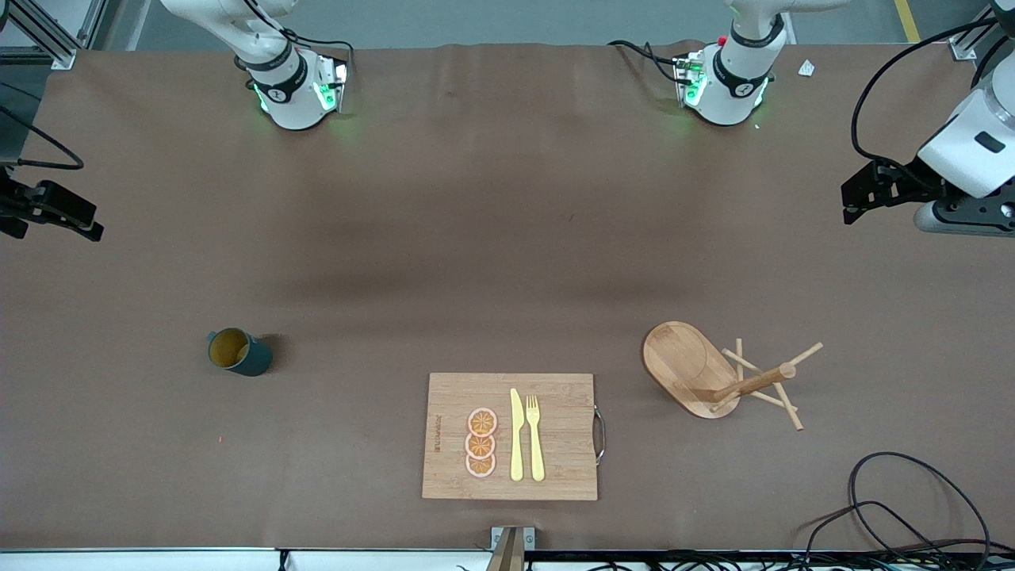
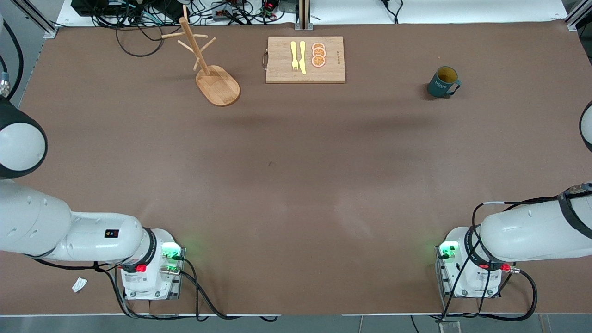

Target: Transfer cup from left to right arm and place

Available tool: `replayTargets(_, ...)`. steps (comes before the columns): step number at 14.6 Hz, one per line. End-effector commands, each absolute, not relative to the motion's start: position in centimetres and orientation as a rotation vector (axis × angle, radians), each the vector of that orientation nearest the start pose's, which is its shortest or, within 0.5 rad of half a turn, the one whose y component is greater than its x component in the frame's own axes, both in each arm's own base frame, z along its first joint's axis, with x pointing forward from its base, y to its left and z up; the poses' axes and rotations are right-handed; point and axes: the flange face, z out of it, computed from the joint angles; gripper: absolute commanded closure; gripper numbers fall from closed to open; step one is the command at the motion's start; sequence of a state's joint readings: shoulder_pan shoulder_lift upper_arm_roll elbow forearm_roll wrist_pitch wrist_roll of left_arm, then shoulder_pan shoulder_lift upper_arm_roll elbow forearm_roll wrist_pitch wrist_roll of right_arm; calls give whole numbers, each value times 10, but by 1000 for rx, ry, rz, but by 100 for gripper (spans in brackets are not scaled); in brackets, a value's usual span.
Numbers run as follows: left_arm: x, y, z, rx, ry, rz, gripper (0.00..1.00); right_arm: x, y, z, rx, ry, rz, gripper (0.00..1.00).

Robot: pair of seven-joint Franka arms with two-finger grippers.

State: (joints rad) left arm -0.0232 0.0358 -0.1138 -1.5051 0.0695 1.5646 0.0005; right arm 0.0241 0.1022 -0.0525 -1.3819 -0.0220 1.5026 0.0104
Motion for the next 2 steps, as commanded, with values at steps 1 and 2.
replayTargets(1, 560, -66, 641, -3048, 224, -32, 0, 576, -11, 654, -3177, 45, -46, 0)
replayTargets(2, 560, -65, 641, -3048, 224, -32, 0, 576, -11, 654, -3177, 45, -46, 0)
